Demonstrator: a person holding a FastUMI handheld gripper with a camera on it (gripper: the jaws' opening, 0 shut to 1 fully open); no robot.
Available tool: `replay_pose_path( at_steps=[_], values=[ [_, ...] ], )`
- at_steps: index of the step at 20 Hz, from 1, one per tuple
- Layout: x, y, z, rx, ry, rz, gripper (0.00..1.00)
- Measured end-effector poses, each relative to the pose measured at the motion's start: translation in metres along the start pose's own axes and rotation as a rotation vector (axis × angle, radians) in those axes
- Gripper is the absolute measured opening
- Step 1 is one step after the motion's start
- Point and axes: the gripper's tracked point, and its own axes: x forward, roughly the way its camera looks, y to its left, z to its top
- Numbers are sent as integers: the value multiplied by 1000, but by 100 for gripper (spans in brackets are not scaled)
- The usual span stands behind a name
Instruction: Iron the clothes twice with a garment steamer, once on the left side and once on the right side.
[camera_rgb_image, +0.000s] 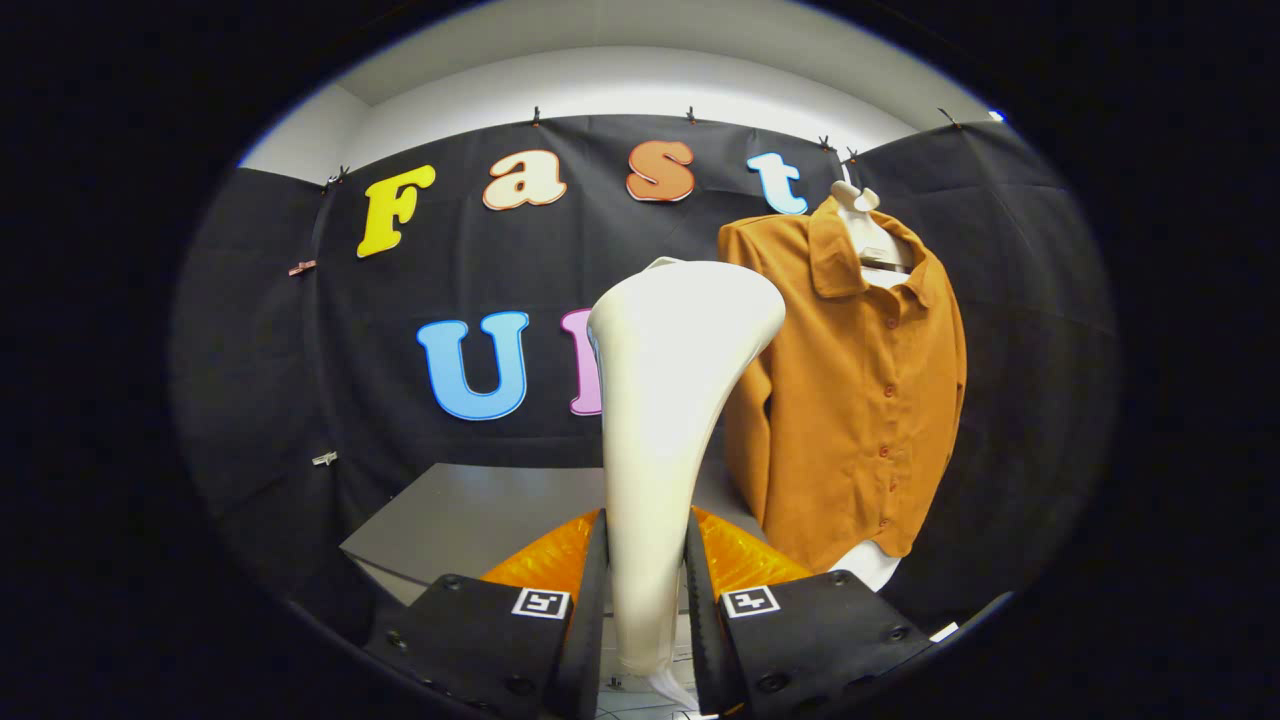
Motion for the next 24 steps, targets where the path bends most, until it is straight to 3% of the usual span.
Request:
replay_pose_path(
  at_steps=[4,7,14,24],
  values=[
    [-2,-56,17,25,-42,-40,41],
    [7,-88,27,19,-61,-23,41],
    [49,-142,33,-11,-50,86,41],
    [125,-185,-7,49,84,234,41]
  ],
)
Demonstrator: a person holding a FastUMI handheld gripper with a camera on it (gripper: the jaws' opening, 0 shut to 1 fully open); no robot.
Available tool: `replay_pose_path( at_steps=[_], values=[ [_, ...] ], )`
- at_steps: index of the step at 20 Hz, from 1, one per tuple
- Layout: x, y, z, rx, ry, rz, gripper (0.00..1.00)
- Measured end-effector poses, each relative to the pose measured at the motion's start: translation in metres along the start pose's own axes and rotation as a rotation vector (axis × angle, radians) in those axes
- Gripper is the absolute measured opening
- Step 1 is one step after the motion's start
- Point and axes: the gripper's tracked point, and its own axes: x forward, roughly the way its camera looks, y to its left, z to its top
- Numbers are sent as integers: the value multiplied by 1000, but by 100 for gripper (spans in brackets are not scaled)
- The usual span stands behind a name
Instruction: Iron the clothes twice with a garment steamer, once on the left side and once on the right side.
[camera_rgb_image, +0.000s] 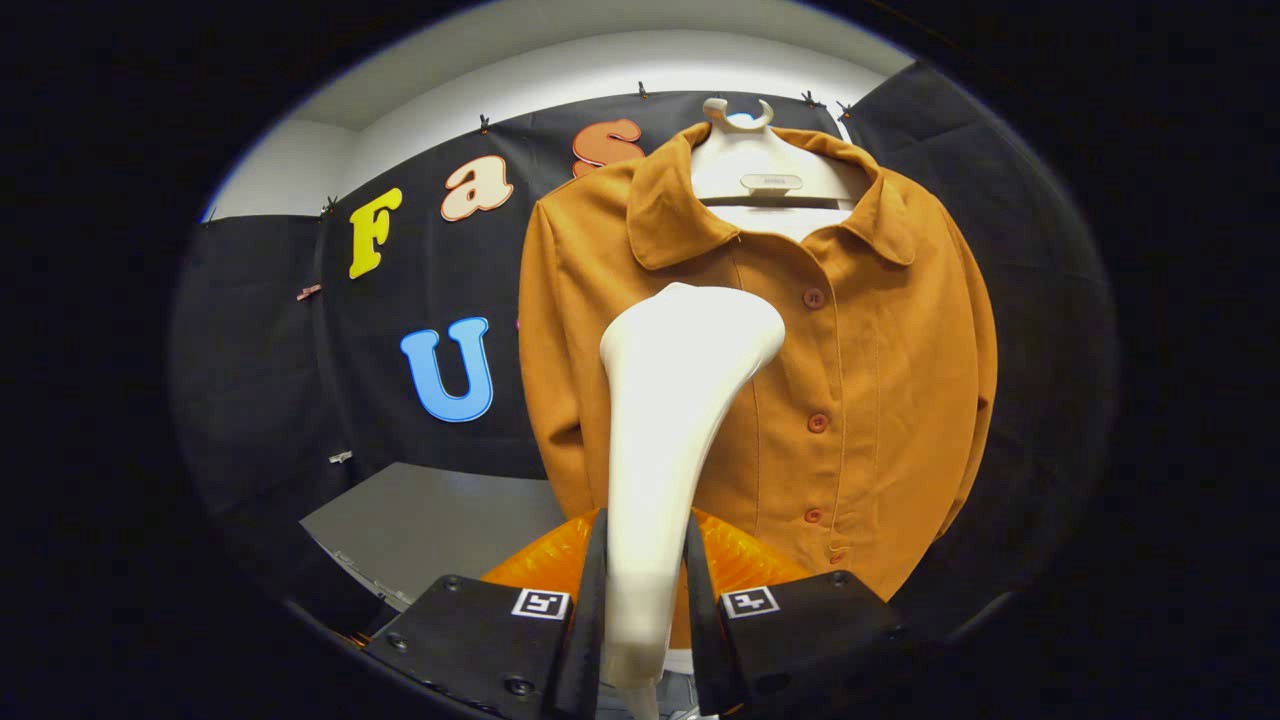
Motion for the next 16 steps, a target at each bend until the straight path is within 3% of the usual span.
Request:
replay_pose_path(
  at_steps=[7,16],
  values=[
    [21,-12,-33,0,70,65,41],
    [31,-33,-93,58,196,79,41]
  ],
)
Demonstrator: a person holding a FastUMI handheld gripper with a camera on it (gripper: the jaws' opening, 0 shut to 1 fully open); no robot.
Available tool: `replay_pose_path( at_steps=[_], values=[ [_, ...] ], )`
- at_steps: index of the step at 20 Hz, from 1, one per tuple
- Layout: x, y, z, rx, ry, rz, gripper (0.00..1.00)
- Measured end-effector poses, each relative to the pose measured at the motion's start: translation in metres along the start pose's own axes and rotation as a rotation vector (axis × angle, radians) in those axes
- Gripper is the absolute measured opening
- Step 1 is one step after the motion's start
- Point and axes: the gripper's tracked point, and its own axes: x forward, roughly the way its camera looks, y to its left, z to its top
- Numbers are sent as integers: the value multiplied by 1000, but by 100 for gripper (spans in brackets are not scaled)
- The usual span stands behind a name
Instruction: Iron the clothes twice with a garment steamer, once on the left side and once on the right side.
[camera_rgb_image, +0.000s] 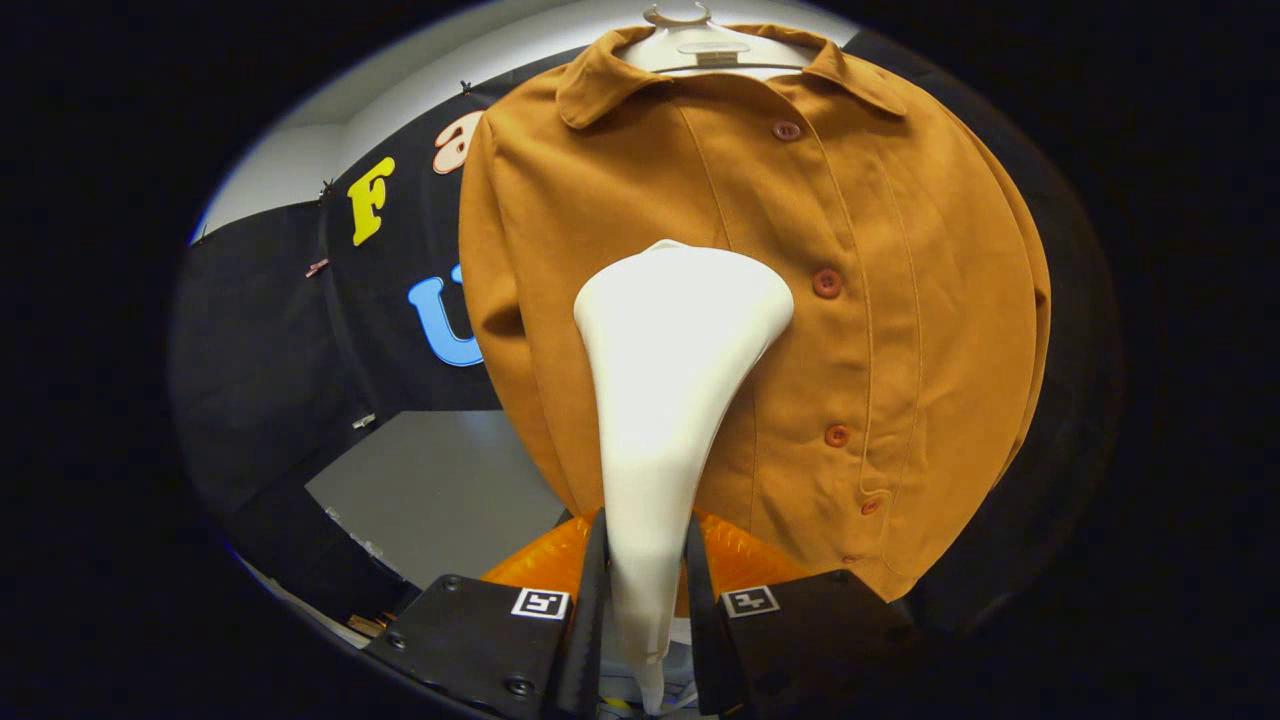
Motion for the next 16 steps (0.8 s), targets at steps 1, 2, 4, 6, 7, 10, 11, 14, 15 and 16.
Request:
replay_pose_path(
  at_steps=[1,2,4,6,7,10,11,14,15,16],
  values=[
    [2,-3,-7,4,10,-2,41],
    [3,-5,-13,5,20,-5,41],
    [8,-7,-23,11,44,-9,41],
    [9,-10,-34,21,64,-14,41],
    [10,-10,-39,25,74,-18,41],
    [11,-13,-55,35,107,-31,41],
    [10,-14,-60,37,118,-36,41],
    [1,-19,-67,62,132,-60,41],
    [-4,-19,-68,68,130,-69,41],
    [-10,-20,-66,71,123,-79,41]
  ],
)
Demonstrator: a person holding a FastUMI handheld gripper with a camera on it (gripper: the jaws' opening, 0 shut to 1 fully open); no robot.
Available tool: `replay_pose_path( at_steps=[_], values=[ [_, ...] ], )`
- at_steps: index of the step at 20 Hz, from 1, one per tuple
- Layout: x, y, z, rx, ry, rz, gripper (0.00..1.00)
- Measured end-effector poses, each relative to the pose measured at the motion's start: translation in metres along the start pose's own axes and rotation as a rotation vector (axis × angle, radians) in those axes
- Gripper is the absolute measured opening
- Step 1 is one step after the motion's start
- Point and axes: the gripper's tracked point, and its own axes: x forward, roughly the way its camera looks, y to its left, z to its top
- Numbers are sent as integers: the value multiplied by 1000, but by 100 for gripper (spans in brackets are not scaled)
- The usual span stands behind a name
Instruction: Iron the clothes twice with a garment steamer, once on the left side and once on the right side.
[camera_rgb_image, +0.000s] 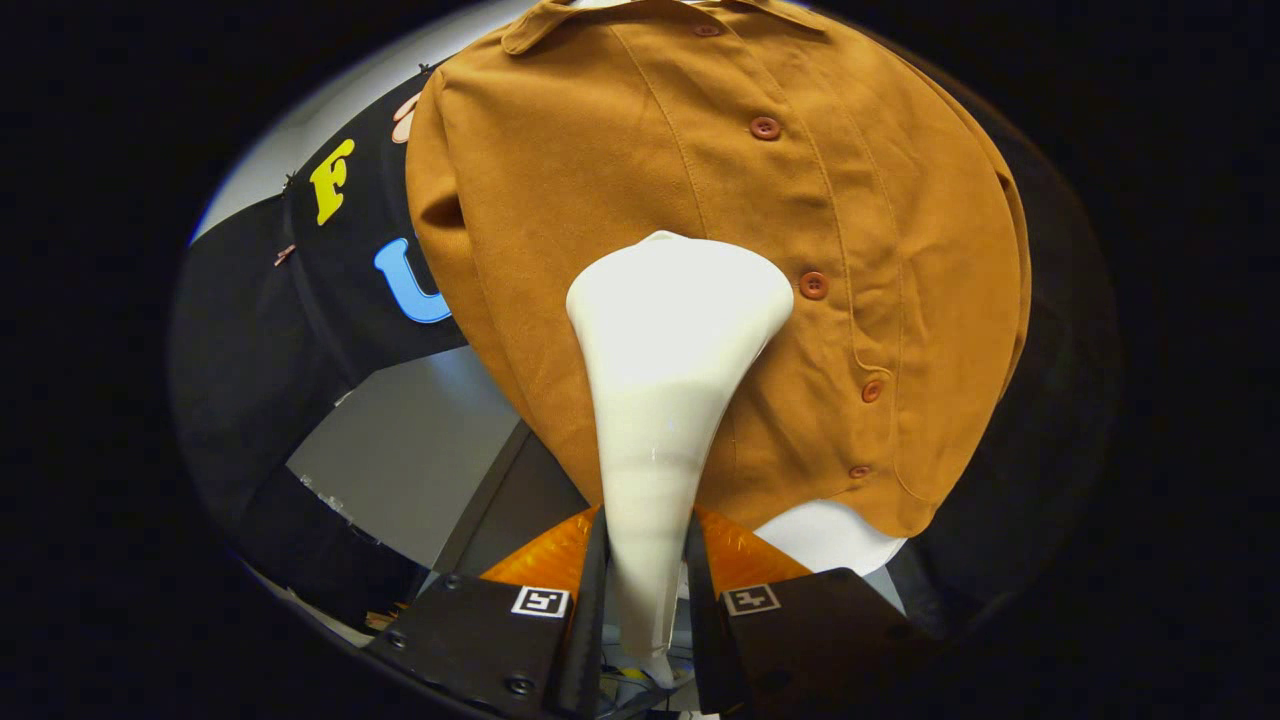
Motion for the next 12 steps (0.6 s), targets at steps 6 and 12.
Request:
replay_pose_path(
  at_steps=[6,12],
  values=[
    [-55,-5,36,-31,-128,-47,41],
    [-99,-44,105,-50,-288,-129,41]
  ],
)
